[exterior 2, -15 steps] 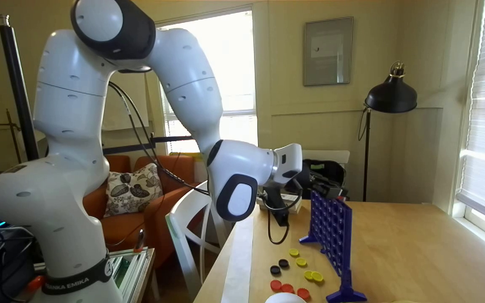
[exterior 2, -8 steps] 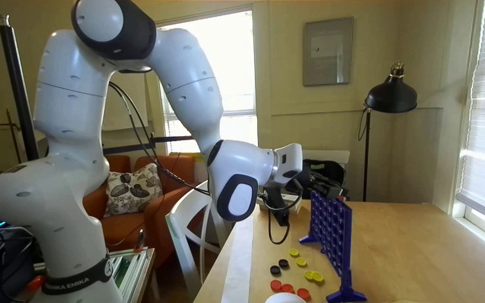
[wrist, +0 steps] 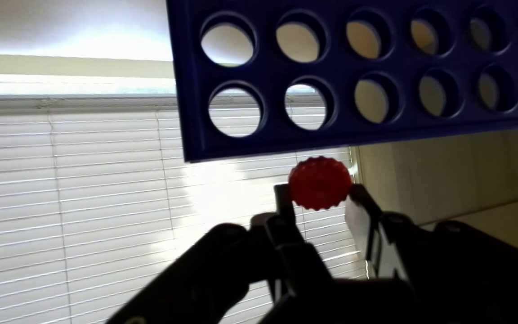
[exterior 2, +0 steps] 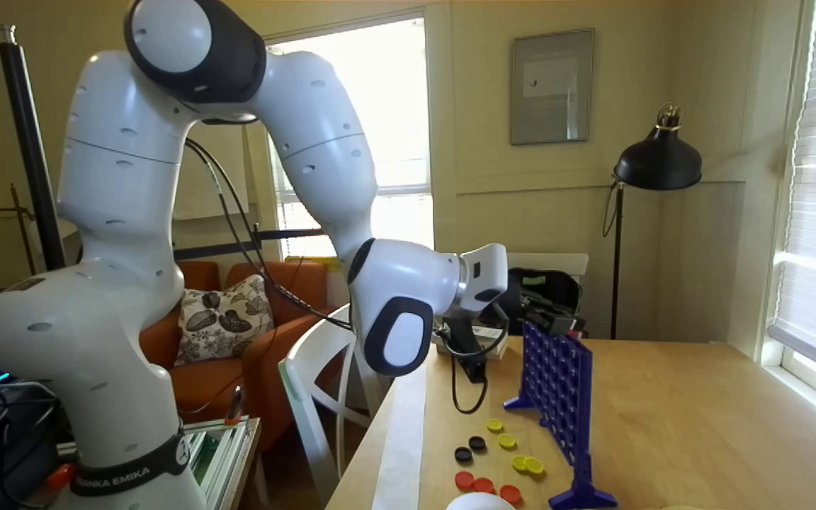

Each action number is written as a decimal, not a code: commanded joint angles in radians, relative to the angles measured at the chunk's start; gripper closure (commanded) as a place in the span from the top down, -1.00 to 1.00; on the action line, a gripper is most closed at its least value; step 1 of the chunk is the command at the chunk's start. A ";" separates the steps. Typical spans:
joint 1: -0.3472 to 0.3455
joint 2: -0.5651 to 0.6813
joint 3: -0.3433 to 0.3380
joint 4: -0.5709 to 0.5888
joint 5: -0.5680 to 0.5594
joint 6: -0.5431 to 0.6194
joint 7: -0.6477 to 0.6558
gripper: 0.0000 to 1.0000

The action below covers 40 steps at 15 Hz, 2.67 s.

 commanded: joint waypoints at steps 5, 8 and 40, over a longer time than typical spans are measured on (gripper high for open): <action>0.002 0.035 0.000 0.019 0.015 0.037 -0.018 -0.80; 0.003 0.035 0.000 0.019 0.019 0.039 -0.021 -0.80; 0.016 0.063 -0.002 0.028 0.041 0.062 -0.056 -0.80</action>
